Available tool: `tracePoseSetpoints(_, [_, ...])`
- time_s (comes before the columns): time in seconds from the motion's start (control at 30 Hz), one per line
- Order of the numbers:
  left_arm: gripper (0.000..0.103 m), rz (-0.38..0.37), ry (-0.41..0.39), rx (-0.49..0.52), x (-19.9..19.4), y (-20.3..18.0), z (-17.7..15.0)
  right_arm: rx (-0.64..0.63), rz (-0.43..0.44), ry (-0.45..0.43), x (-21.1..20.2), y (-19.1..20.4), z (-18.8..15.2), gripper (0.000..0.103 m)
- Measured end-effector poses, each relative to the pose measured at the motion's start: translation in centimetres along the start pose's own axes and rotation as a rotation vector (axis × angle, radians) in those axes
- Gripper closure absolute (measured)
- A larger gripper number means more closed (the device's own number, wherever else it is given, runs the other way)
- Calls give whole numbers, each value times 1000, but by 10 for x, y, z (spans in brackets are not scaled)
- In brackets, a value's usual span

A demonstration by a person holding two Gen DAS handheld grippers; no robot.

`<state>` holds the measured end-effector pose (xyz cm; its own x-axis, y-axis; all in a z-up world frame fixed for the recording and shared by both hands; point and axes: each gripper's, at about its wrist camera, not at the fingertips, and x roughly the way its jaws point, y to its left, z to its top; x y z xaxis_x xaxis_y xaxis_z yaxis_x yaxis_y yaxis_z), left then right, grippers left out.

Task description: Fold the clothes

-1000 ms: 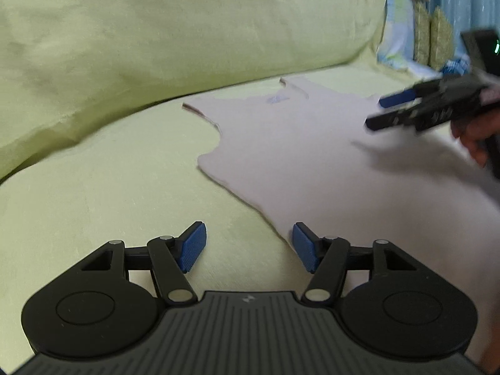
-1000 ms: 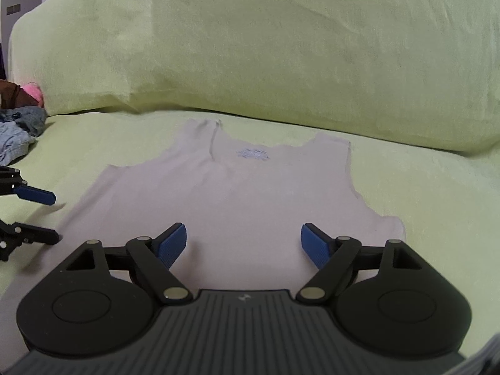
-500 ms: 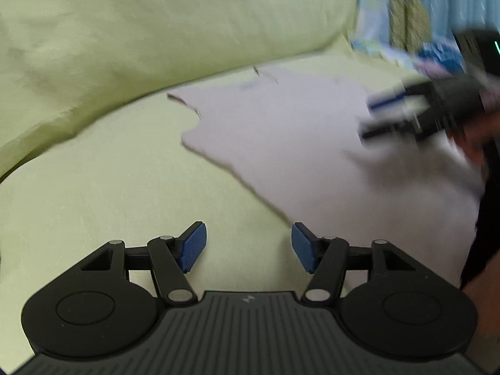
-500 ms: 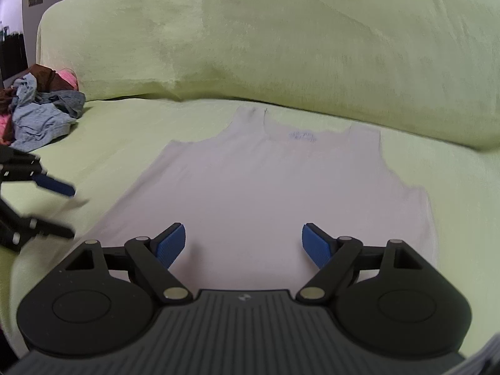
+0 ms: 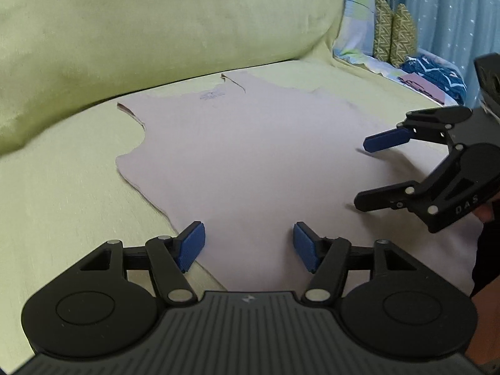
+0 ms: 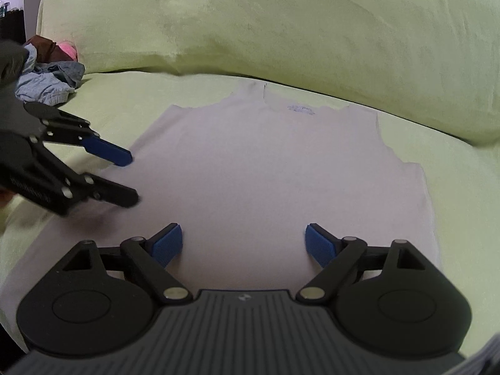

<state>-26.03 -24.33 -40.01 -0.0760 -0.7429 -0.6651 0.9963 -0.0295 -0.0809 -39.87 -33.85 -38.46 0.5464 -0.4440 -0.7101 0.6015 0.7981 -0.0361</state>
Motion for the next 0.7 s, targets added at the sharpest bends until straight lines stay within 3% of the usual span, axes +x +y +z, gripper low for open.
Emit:
tracePoseSetpoints(0.2, [39,61,-12,-38,11,11,8,7,-15,3,2,-4,-6,16])
tracePoseSetpoints(0.7, [39,112,-34,-84,29,27,16,22,-16,-8,-1,-11,-10,15])
